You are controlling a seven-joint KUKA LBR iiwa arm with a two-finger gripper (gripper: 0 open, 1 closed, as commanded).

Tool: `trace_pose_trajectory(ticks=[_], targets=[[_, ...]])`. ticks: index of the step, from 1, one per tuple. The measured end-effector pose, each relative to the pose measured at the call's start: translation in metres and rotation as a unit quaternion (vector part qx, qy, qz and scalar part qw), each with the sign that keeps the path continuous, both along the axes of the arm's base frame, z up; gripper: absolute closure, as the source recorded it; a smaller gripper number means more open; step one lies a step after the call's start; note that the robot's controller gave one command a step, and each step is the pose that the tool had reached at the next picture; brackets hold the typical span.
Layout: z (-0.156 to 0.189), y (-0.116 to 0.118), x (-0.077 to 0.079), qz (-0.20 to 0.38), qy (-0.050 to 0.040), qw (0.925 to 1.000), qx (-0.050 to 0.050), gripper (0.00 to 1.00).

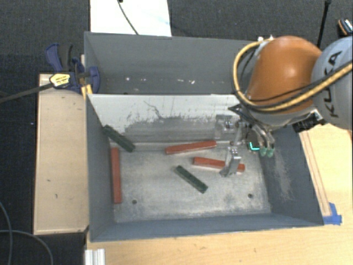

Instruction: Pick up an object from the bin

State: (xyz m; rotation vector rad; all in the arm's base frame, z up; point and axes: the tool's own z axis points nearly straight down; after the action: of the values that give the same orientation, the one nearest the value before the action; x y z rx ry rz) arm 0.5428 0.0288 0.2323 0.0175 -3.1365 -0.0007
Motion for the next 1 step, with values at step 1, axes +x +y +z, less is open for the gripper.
trace_pose_trajectory(ticks=[1], targets=[[-0.1421,-0.0262,0.027,0.03,-0.0002,0.9996,0.0,0.0]])
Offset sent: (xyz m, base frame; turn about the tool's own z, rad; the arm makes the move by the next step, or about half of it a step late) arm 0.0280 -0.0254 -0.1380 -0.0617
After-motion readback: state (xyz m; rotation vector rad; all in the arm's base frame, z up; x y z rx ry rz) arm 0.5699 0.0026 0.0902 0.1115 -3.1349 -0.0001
